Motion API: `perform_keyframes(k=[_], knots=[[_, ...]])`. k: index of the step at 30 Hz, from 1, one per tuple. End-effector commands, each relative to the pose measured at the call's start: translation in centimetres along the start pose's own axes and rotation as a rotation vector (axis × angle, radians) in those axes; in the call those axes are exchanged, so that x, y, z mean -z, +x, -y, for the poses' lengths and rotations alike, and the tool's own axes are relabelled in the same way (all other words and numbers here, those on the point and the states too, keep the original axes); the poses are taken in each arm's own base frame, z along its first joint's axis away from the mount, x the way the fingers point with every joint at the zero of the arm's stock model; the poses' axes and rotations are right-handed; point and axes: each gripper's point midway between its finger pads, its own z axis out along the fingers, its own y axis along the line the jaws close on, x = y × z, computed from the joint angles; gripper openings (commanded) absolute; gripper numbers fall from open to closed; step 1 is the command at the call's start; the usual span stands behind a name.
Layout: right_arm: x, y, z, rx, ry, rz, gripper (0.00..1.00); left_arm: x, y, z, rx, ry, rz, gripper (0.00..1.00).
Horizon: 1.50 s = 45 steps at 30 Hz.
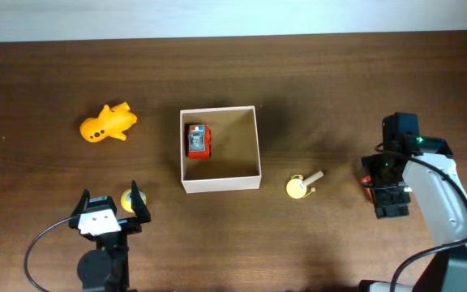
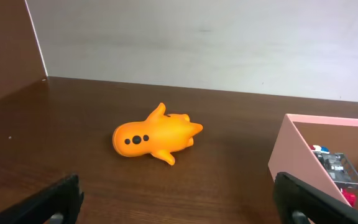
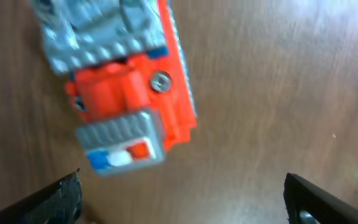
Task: Pack container
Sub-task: 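Lower the right gripper and grasp the red-and-grey truck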
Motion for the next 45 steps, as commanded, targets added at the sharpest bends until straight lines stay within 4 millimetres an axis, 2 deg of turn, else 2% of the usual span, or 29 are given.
perform_keyframes(k=[1, 7, 12, 18, 25, 33, 40, 42, 45], knots=[[0.2, -1.5, -0.4, 0.033, -0.023, 0.081, 0.98, 0.0, 0.0, 0.0, -0.015, 0.001, 0.001, 0.99], [0.4, -2.9, -1.7, 0.087, -0.067, 0.158, 0.98, 0.0, 0.0, 0.0, -0.015, 0.001, 0.001, 0.99], [0.4, -3.5, -1.5, 0.085, -0.055, 0.191, 0.98, 0.0, 0.0, 0.0, -0.015, 0.001, 0.001, 0.99], [-1.2, -3.3, -0.6, 0.094, -0.015, 0.191, 0.98, 0.0, 0.0, 0.0, -0.015, 0.001, 0.001, 0.99], [-3.1, -3.1, -0.8, 0.188, -0.007, 0.193, 0.98, 0.0, 0.0, 0.0, -0.015, 0.001, 0.001, 0.99], [-3.5, -3.8, -1.3, 0.185, -0.013, 0.22, 0.98, 0.0, 0.0, 0.0, -0.015, 0.001, 0.001, 0.99], [-3.7, -5.0, -0.8, 0.138, -0.003, 0.223, 0.97, 0.0, 0.0, 0.0, -0.015, 0.001, 0.001, 0.99], [-3.7, -5.3, -0.7, 0.128, -0.003, 0.223, 0.96, 0.0, 0.0, 0.0, -0.015, 0.001, 0.001, 0.99], [-3.7, -5.5, -0.9, 0.12, -0.014, 0.225, 0.89, 0.0, 0.0, 0.0, -0.015, 0.001, 0.001, 0.99]])
